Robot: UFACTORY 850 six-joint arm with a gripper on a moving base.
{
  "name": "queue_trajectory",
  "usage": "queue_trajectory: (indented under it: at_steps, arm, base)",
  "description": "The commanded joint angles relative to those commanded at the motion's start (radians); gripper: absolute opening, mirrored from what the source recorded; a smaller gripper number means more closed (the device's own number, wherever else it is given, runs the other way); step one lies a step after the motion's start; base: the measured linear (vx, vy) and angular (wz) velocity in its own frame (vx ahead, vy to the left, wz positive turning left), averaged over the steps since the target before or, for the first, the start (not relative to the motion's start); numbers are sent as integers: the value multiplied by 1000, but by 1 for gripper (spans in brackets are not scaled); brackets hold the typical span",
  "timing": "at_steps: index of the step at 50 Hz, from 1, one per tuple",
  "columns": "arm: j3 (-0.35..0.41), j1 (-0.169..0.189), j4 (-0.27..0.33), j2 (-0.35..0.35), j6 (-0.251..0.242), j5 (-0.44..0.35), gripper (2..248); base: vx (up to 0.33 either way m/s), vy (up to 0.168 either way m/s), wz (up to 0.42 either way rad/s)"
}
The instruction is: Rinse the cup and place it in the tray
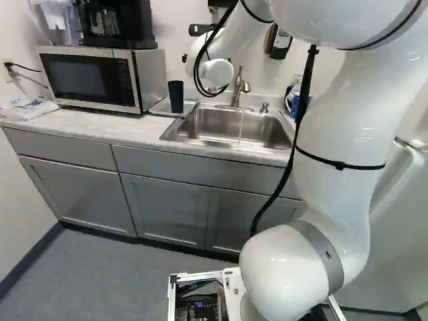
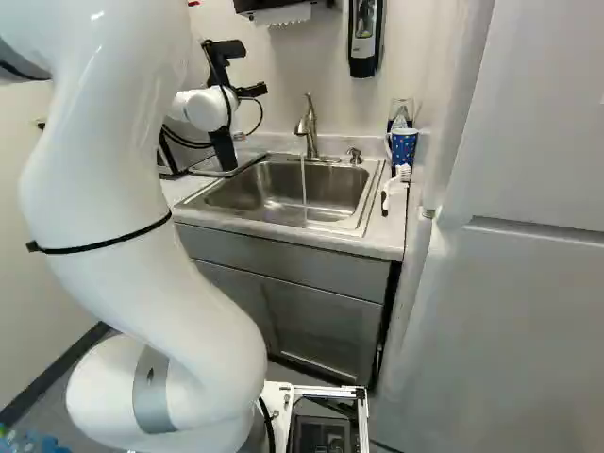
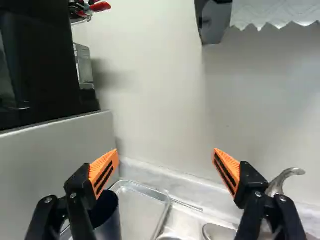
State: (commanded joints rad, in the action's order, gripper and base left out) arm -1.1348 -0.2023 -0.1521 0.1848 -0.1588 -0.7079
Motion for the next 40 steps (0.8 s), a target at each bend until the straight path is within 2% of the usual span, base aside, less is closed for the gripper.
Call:
queue_trajectory:
  at_steps: [40]
  arm:
    - [-42,104,0,-38,0,130,247]
  base:
    - [0,0,0]
